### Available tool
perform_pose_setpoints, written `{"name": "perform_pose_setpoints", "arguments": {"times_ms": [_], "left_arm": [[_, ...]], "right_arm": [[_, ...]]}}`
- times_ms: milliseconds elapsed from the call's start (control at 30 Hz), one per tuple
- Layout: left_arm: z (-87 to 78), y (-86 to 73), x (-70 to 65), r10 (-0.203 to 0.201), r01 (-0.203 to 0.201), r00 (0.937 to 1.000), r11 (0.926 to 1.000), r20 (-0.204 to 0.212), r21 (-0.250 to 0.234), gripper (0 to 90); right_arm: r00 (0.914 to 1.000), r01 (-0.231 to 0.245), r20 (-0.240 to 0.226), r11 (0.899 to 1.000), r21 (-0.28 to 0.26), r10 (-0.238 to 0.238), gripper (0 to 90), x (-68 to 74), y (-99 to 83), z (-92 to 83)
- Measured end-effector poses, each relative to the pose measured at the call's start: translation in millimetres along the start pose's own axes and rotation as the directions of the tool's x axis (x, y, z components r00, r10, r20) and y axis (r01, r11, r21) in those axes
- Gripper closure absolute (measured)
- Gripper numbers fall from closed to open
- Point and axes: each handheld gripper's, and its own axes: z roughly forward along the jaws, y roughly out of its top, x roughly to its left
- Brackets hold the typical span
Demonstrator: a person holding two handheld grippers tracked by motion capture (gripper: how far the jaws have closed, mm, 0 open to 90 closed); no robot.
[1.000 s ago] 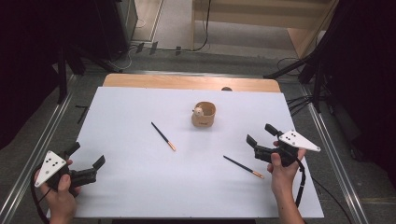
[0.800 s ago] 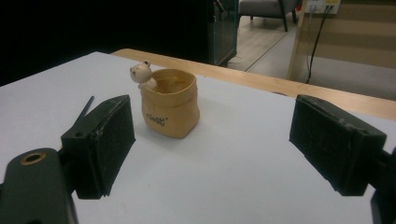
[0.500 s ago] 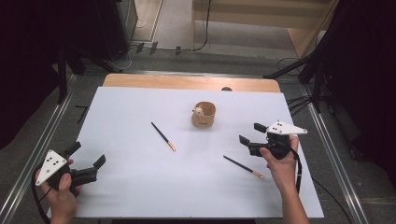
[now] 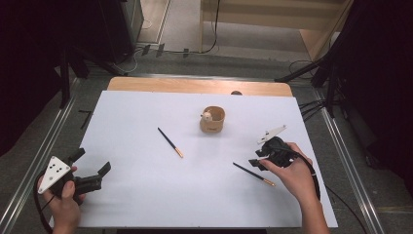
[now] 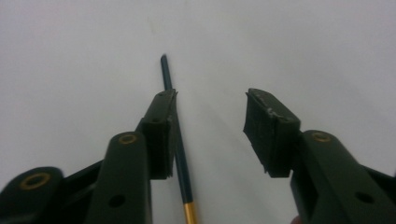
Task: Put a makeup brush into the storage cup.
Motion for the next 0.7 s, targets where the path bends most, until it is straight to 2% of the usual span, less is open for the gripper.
{"name": "perform_pose_setpoints", "arguments": {"times_ms": [67, 100, 167, 200, 267, 333, 367, 433, 467, 500, 533, 600, 700], "left_arm": [[0.0, 0.0, 0.3, 0.002, -0.002, 1.0, 1.0, 0.0, 0.001, 0.0], [0.0, 0.0, 0.4, 0.001, -0.001, 1.0, 1.0, 0.0, 0.001, 0.0], [0.1, 0.1, 0.6, 0.0, 0.0, 1.0, 1.0, 0.0, 0.001, 0.0], [0.3, 0.0, 0.6, -0.001, 0.001, 1.0, 1.0, 0.001, 0.0, 0.0], [0.3, 0.0, 0.7, -0.001, 0.001, 1.0, 1.0, 0.001, 0.001, 0.0], [0.3, 0.1, 0.7, -0.002, 0.002, 1.0, 1.0, 0.001, 0.002, 0.0], [0.3, 0.1, 0.6, -0.002, 0.002, 1.0, 1.0, 0.001, 0.001, 0.0], [0.3, 0.1, 0.7, -0.001, 0.001, 1.0, 1.0, 0.001, 0.002, 0.0], [0.2, 0.1, 0.7, -0.002, 0.002, 1.0, 1.0, 0.0, 0.002, 0.0], [0.2, 0.1, 0.8, -0.002, 0.002, 1.0, 1.0, 0.0, 0.001, 0.0], [0.1, 0.1, 0.8, -0.002, 0.002, 1.0, 1.0, 0.0, 0.001, 0.0], [0.2, 0.2, 0.8, -0.001, 0.001, 1.0, 1.0, 0.0, 0.001, 0.0], [0.7, 0.2, 0.1, -0.002, 0.002, 1.0, 1.0, 0.003, 0.002, 0.0]], "right_arm": [[0.9999, 0.001, -0.01, 0.998, 0.064, 0.0, 64.4, 0.5, -0.3, 4.2], [0.9995, -0.024, -0.017, 0.992, 0.122, 0.026, 70.5, -2.3, -1.5, 7.7], [0.998, -0.036, -0.046, 0.986, 0.163, 0.044, 74.4, -4.8, -3.4, 9.7], [0.998, -0.036, -0.046, 0.986, 0.163, 0.044, 74.4, -4.8, -3.4, 9.7], [0.9963, -0.025, -0.076, 0.98, 0.198, 0.041, 76.2, -4.9, -5.0, 11.8], [0.9959, -0.01, -0.084, 0.969, 0.248, 0.032, 76.3, -2.8, -5.3, 14.7], [0.9967, 0.003, -0.079, 0.96, 0.28, 0.02, 76.3, -1.1, -5.0, 16.6], [0.9973, 0.025, -0.074, 0.951, 0.309, -0.002, 76.3, 1.0, -4.6, 19.6], [0.9976, 0.041, -0.067, 0.942, 0.332, -0.02, 76.6, 3.0, -4.1, 22.1], [0.9976, 0.041, -0.067, 0.942, 0.332, -0.02, 76.6, 3.0, -4.1, 22.1], [0.9981, 0.041, -0.058, 0.938, 0.343, -0.022, 76.9, 4.2, -4.1, 23.4], [0.9976, 0.064, -0.05, 0.924, 0.377, -0.048, 80.4, 6.5, -4.1, 27.8], [0.9973, 0.07, -0.045, 0.923, 0.378, -0.058, 83.3, 6.3, -3.9, 27.9]]}}
